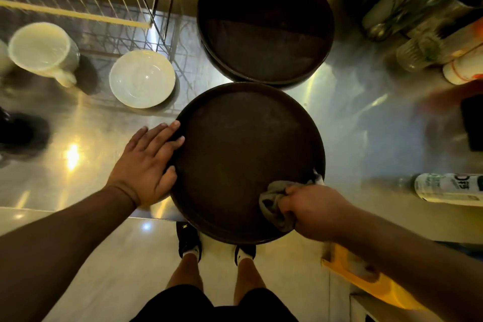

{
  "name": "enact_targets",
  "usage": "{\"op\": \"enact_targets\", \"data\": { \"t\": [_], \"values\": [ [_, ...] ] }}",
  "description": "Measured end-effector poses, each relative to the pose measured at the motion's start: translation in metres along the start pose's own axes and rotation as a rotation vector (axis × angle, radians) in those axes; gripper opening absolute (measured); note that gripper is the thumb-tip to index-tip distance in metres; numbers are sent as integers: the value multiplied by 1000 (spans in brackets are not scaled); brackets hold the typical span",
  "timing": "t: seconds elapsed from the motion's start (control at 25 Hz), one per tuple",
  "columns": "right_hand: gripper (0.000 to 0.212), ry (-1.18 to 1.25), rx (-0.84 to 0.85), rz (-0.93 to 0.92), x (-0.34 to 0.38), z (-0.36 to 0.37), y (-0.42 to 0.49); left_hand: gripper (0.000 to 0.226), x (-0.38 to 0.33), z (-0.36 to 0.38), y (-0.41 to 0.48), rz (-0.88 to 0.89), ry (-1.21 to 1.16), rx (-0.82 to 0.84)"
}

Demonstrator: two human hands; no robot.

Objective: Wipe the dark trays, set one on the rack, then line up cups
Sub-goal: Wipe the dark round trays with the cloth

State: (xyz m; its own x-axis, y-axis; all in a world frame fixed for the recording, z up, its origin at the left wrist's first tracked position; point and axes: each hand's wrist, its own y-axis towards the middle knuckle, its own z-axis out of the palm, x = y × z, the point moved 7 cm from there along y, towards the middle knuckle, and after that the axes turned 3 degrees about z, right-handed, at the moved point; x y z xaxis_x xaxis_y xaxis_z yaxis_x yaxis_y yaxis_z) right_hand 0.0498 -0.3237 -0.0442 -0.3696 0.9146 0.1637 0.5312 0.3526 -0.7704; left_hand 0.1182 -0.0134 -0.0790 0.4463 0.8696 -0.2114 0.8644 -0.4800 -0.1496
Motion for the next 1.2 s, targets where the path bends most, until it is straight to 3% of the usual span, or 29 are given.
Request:
{"op": "enact_targets", "data": {
  "t": [0.08,0.12,0.2,0.28,0.36,0.44,0.6,0.8,0.88,1.08,1.16,1.2],
  "values": [
    [16,296,98,29,-4,-15,2,69,0,0,-1,-7,3,2],
    [17,537,55,56,-5,-29,7,69,2,0,0,-12,1,3],
    [30,900,-273,108,-12,-71,20,69,4,0,0,-19,-3,3],
    [53,954,-609,182,-14,-102,42,69,4,2,1,-18,-5,9],
    [60,844,-712,274,6,-116,73,69,4,2,0,-19,-8,8],
    [49,675,-647,273,45,-115,102,69,5,2,0,-23,-11,4],
    [38,341,-442,-177,132,-76,96,68,6,1,2,-25,-11,-1],
    [34,65,-56,-408,126,-12,40,69,3,-1,0,-28,-19,26],
    [30,-7,47,-367,83,2,20,69,1,-3,0,-27,-19,31],
    [24,-149,133,-71,-13,-22,2,68,1,-2,-1,-18,-14,27],
    [21,-38,171,31,-36,-49,10,68,2,-1,-1,-13,-16,25],
    [22,103,101,73,-46,-71,16,68,3,-1,-1,-12,-16,21]
  ]
}}
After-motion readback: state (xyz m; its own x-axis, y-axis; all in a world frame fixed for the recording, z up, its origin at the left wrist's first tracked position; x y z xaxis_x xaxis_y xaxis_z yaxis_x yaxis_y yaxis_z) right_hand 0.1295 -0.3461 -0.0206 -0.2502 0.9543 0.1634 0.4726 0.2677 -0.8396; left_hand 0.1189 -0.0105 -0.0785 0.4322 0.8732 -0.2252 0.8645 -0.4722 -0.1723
